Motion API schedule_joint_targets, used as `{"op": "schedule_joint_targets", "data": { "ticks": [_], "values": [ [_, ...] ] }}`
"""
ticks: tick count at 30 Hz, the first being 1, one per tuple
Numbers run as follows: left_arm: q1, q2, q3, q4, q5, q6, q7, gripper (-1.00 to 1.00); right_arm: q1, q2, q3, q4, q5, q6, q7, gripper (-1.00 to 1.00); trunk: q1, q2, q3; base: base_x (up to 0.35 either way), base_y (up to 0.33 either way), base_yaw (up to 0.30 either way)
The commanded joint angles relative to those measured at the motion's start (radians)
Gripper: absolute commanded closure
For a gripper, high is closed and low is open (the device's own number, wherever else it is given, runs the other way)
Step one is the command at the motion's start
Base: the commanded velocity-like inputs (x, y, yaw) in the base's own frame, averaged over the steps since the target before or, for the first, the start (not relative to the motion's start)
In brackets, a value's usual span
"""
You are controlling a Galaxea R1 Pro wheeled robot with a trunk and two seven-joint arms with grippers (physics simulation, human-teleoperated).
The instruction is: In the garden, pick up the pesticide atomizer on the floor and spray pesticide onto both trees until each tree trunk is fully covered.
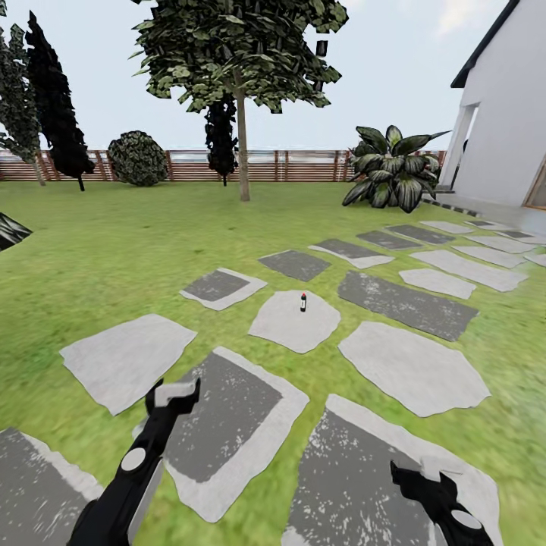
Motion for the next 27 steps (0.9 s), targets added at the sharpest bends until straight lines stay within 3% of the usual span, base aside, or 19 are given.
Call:
{"op": "schedule_joint_targets", "data": {
  "ticks": [1, 9, 27],
  "values": [
    [0.006, 0.001, 0.000, -0.006, 0.001, -0.001, -0.001, -1.00, 0.004, 0.000, 0.006, -0.006, -0.001, 0.002, 0.001, -1.00, 0.000, 0.000, 0.000, 0.000, 0.000, 0.000],
    [0.043, 0.004, 0.000, -0.051, 0.003, -0.004, -0.003, -1.00, 0.010, 0.001, 0.019, -0.020, -0.005, 0.006, 0.001, -1.00, 0.000, 0.000, 0.000, 0.102, 0.000, 0.000],
    [0.033, 0.005, 0.002, -0.077, 0.002, 0.021, -0.005, -1.00, 0.010, -0.005, 0.016, -0.121, -0.015, 0.018, 0.001, -1.00, 0.000, 0.000, 0.000, 0.316, 0.000, 0.000]
  ]
}}
